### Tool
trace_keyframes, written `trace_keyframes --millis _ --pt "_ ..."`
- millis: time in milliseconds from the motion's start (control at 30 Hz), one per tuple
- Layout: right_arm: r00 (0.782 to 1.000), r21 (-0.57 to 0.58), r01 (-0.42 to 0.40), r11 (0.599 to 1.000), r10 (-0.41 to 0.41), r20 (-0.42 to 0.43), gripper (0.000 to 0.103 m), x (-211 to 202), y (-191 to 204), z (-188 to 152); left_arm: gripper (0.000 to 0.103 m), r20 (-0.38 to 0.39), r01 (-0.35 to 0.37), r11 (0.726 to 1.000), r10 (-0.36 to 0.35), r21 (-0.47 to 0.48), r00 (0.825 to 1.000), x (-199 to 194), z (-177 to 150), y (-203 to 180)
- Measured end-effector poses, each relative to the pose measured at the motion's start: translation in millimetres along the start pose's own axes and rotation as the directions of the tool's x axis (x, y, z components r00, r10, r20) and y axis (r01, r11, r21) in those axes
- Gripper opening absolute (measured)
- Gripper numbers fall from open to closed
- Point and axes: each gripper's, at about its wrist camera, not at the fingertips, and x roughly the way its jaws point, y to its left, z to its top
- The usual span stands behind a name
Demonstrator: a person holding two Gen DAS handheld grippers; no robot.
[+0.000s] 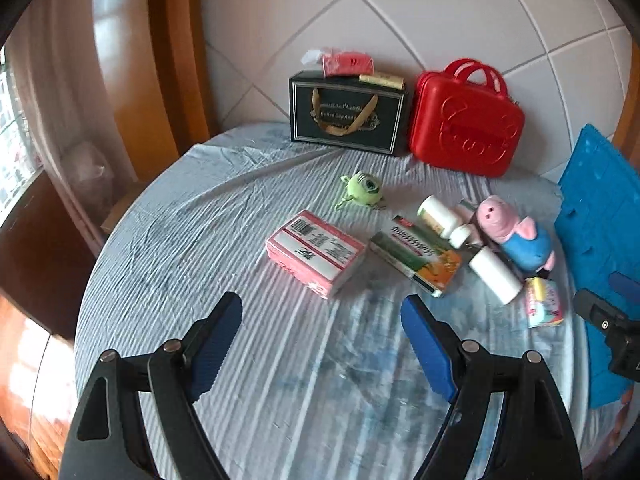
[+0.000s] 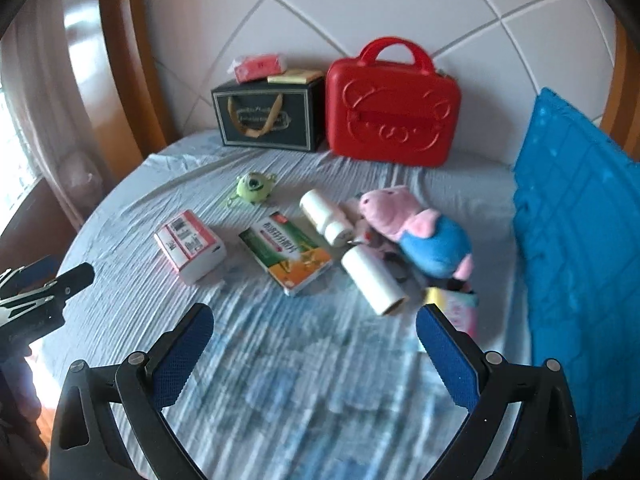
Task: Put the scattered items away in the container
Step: 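Move both tools from the crate back to the items on the bed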
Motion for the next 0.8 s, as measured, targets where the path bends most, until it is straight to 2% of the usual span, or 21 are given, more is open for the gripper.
trace_keyframes --millis 133,300,633,800 --pt "0.999 0.007 -0.004 1.0 0.005 -0.048 0.103 32.8 20.6 8.3 0.082 -0.063 0.008 1.0 -0.008 -0.003 0.998 39.6 7.9 10.1" --pt "0.995 -0.046 -0.012 0.999 0.007 -0.1 0.103 83.0 33.4 25.3 0.082 -0.122 0.015 0.999 -0.018 -0.029 0.992 89.1 9.6 7.8" --pt "0.989 -0.134 -0.049 0.99 0.029 -0.144 0.103 199.2 49.8 57.5 0.082 -0.201 0.035 0.999 -0.041 -0.033 0.979 187.9 5.5 -5.1" --pt "0.984 -0.145 -0.063 0.987 0.037 -0.172 0.103 238.0 64.4 65.9 0.082 -0.209 0.02 0.999 -0.027 -0.033 0.978 206.8 7.8 18.9"
